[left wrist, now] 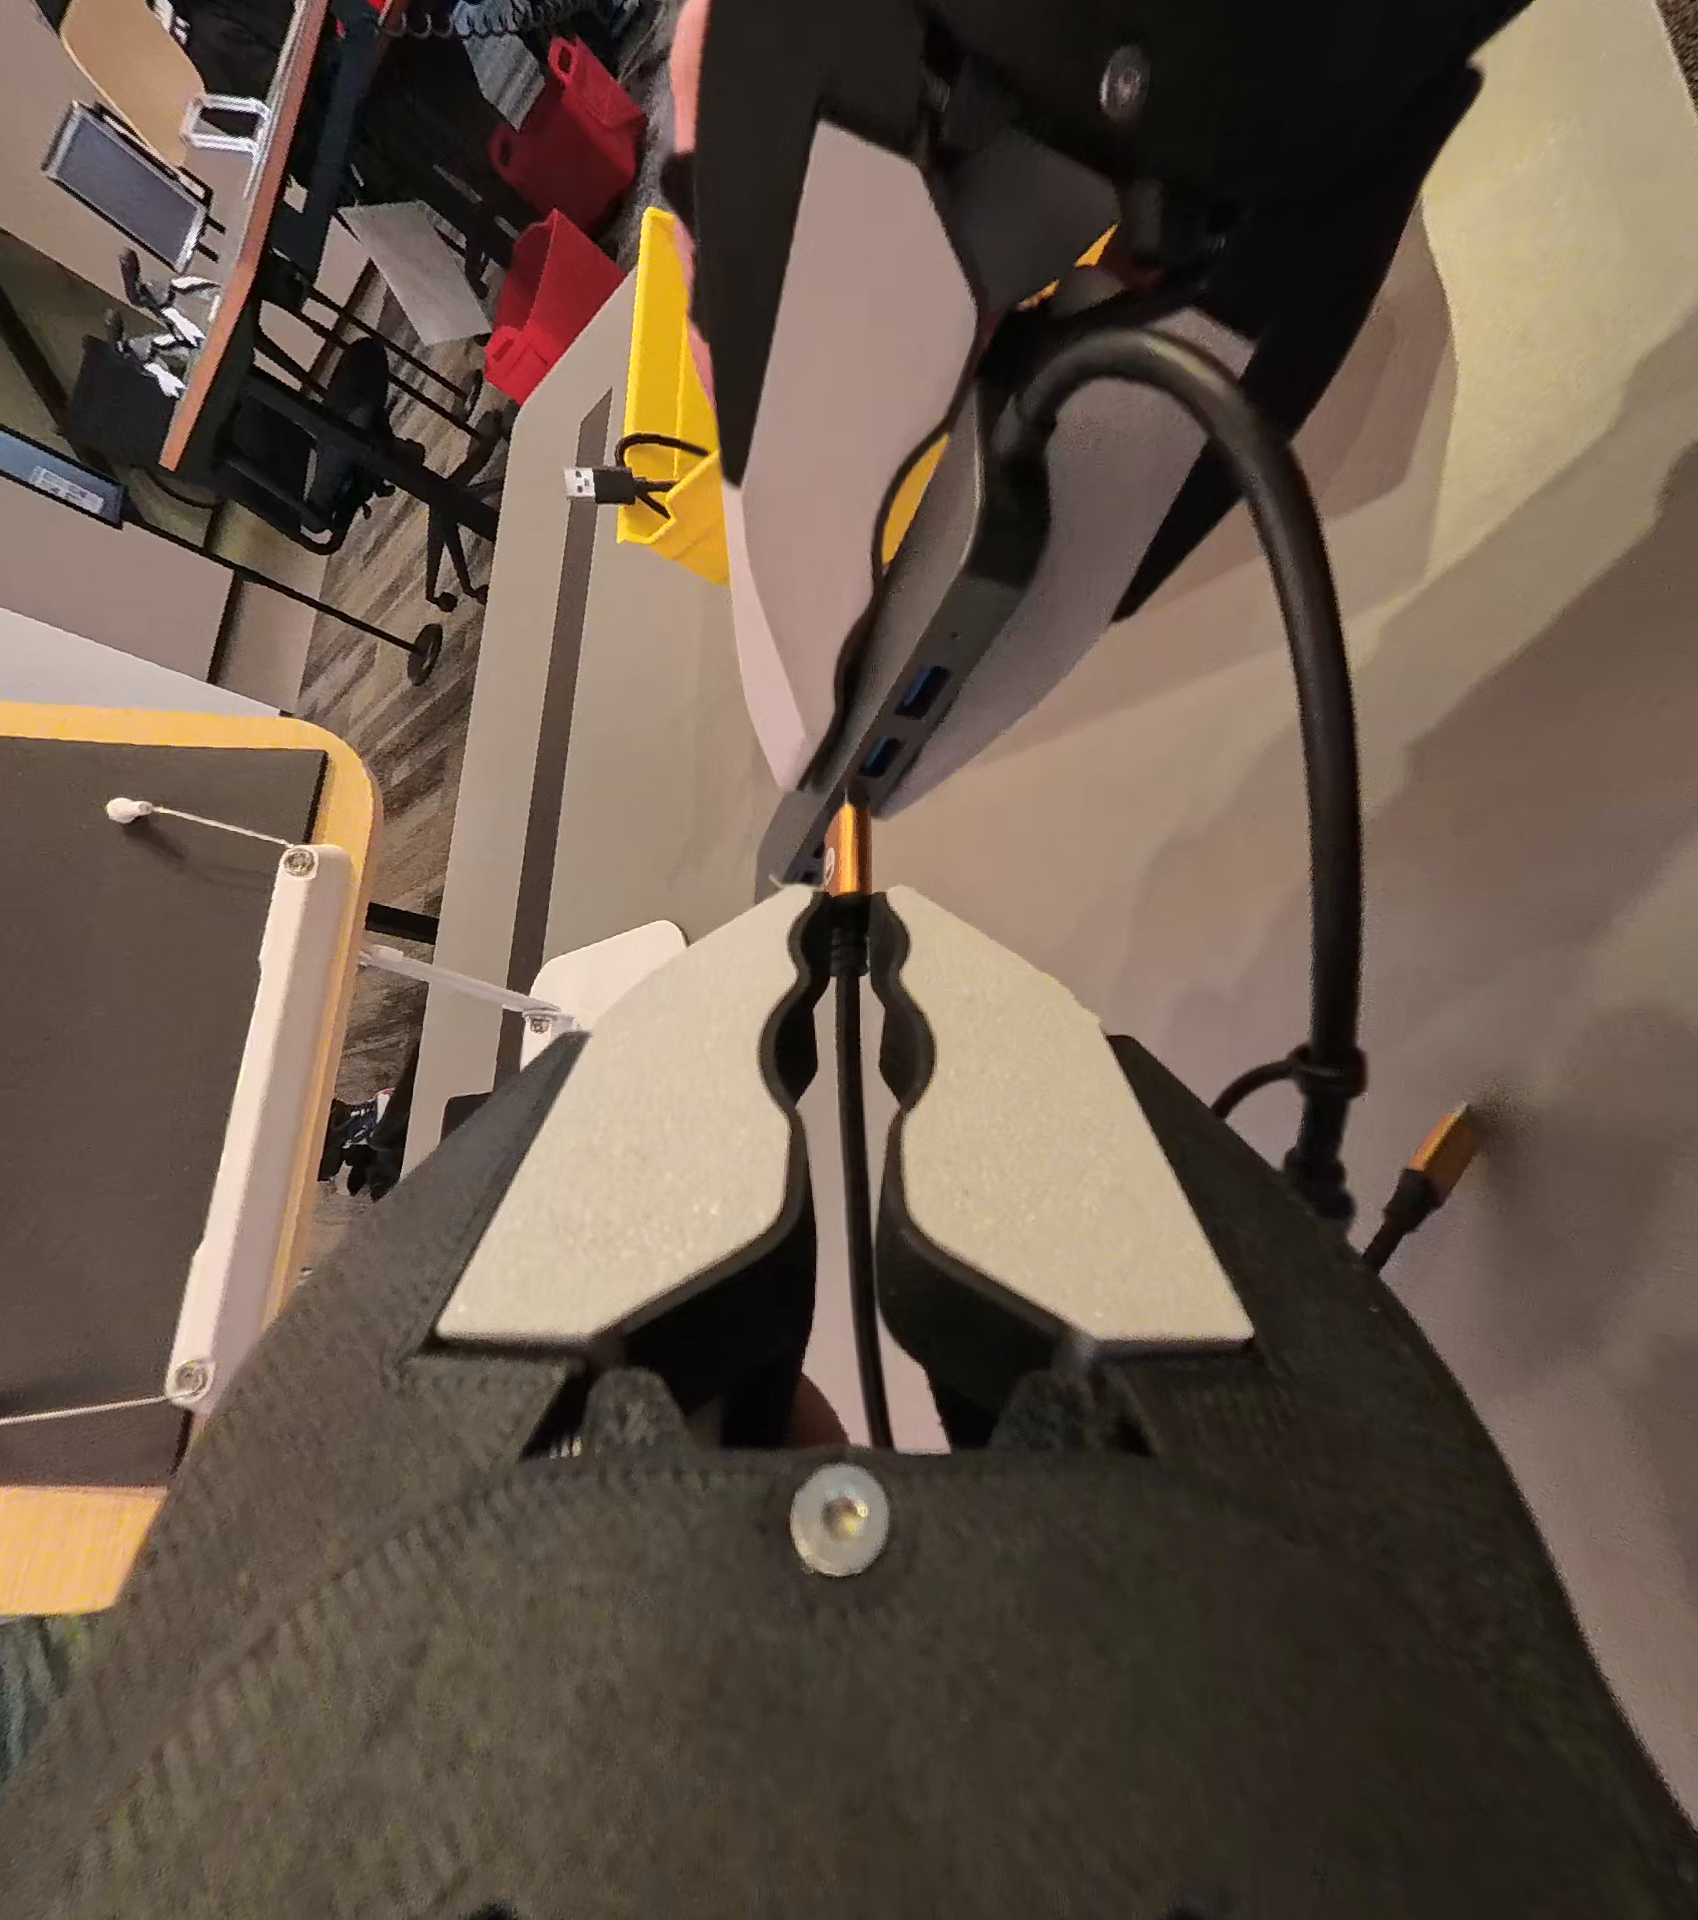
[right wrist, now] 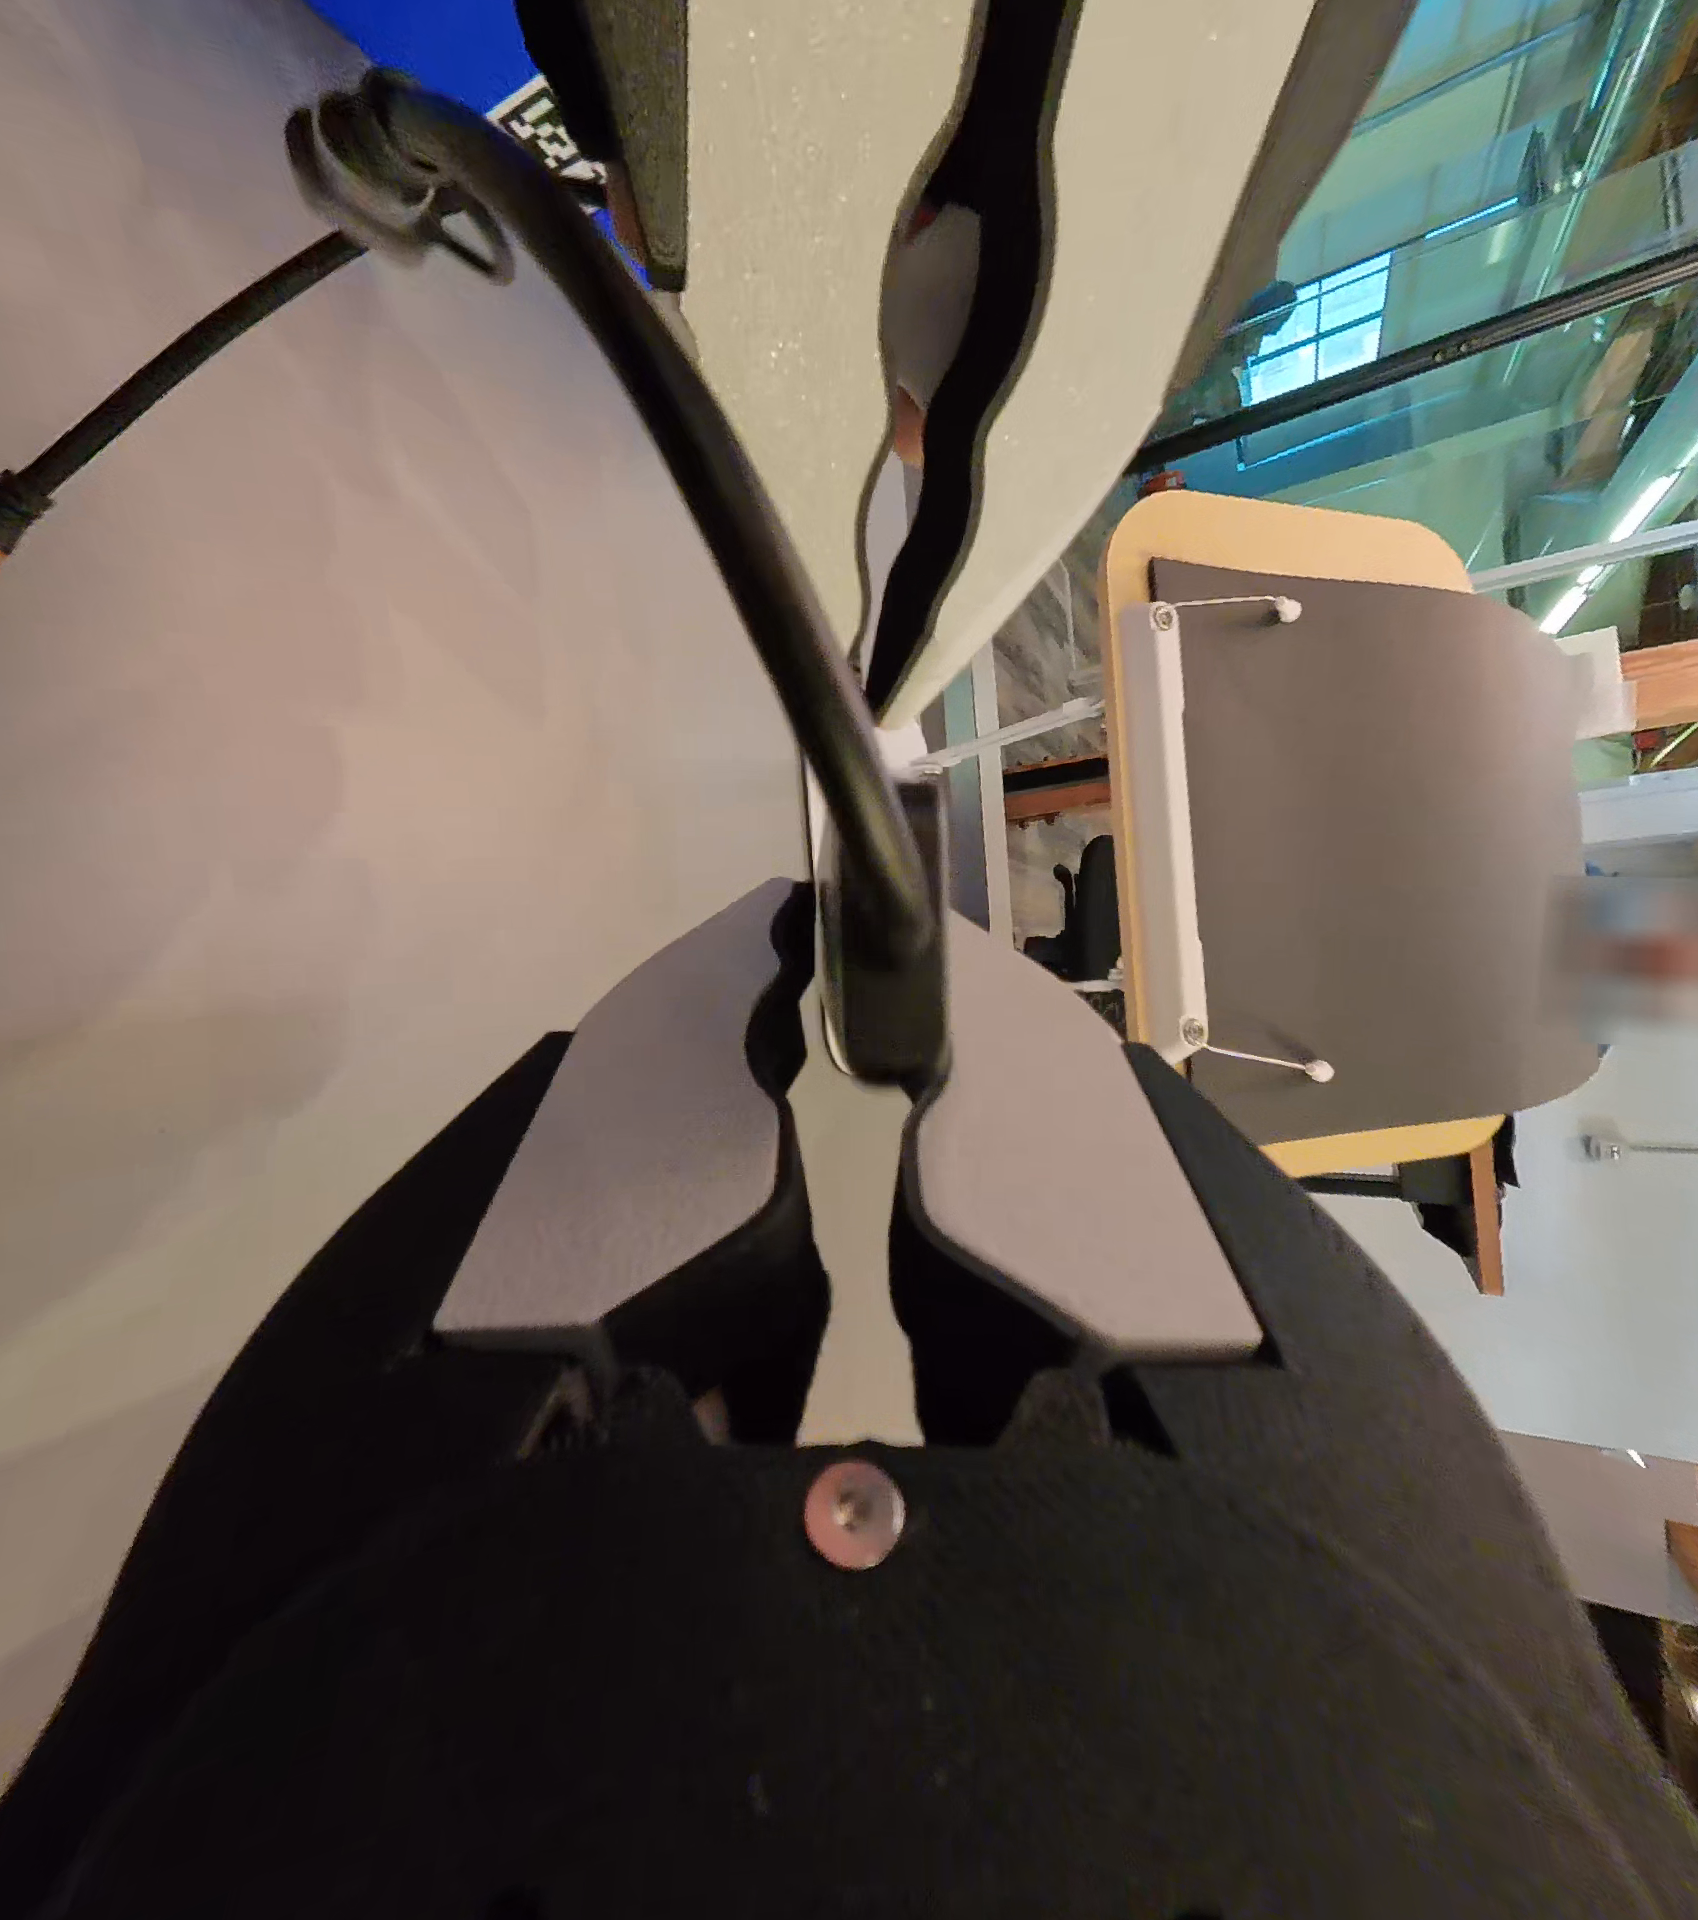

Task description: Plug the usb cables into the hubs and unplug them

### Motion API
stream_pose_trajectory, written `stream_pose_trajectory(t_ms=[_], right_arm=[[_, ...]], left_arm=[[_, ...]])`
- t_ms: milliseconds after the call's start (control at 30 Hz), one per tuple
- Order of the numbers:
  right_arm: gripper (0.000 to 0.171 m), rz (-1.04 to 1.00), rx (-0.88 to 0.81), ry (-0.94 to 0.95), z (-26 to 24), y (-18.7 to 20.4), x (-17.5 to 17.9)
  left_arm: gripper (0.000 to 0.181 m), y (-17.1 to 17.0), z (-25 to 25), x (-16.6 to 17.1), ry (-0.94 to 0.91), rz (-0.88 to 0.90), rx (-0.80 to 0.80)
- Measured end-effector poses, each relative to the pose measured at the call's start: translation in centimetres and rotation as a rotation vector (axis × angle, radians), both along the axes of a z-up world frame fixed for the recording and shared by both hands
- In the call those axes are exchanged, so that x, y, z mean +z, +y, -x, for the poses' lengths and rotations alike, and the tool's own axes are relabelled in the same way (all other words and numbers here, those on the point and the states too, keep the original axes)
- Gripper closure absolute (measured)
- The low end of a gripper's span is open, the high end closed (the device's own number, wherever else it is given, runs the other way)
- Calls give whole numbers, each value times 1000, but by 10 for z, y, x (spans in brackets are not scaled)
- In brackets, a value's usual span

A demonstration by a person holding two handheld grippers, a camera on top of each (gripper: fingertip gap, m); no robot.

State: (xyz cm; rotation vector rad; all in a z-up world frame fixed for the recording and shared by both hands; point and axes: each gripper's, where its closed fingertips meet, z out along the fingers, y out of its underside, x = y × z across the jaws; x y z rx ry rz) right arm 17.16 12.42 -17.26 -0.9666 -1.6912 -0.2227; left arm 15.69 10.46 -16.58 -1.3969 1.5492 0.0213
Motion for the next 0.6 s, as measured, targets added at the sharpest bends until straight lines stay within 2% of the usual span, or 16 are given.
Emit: stream_pose_trajectory(t_ms=[367, 467, 600], right_arm=[[161, 52, -39, -44, 4, 3, -19], [161, 61, -62, -53, -2, 9, -25], [161, 85, -83, -48, -9, 15, -29]], left_arm=[[169, 9, 9, -15, 45, 31, 64], [156, 14, 31, -2, 45, 36, 129], [151, 16, 88, 28, 51, 54, 265]])
